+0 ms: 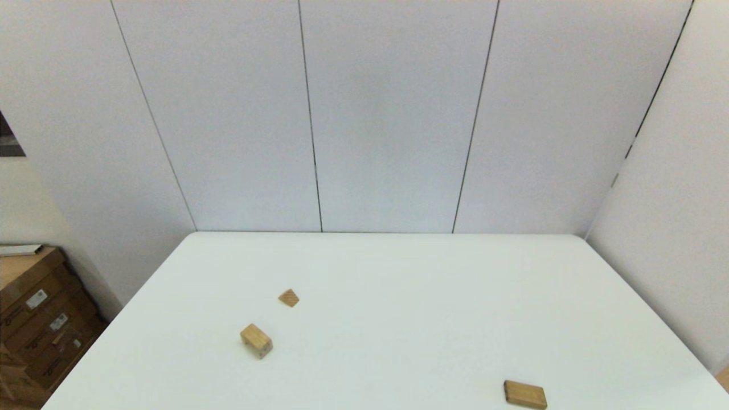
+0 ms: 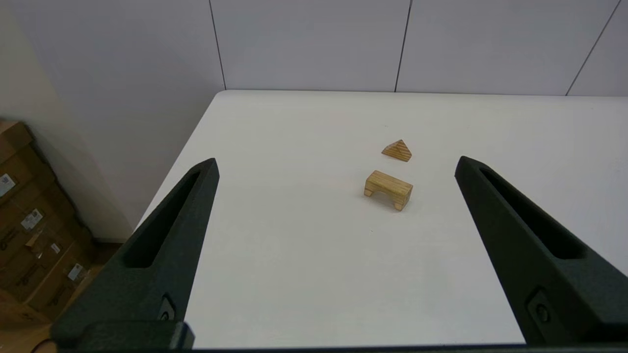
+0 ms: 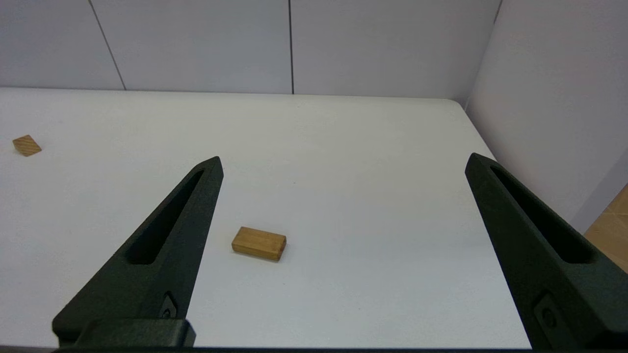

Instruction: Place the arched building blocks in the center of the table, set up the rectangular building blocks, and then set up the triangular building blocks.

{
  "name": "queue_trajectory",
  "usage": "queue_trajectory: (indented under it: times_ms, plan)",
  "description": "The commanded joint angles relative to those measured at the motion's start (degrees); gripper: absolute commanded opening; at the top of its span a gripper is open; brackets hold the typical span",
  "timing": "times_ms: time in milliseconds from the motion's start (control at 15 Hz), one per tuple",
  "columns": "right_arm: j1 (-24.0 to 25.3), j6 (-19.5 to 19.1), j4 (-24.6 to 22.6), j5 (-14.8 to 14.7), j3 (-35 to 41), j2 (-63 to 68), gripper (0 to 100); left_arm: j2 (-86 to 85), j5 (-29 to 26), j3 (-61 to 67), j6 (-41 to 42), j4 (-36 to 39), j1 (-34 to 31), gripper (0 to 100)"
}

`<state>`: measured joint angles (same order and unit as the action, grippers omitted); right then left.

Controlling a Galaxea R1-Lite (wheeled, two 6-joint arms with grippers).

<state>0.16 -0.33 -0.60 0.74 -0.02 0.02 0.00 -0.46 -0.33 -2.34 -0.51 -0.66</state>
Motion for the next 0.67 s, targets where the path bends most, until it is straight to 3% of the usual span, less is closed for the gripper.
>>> queue_trajectory:
  times_ms: [67,667]
  plan:
    - [0.02,-0.02,-0.02,0.05,-0.06,-0.02,100,0.09,0.02,-0.02,-0.03,-0.02,-0.04,100]
    - [0.02,-0.02,-0.02,0.05,0.02,-0.02,100,0.09,-0.15,-0.02,0.14,-0.02,-0.04,100]
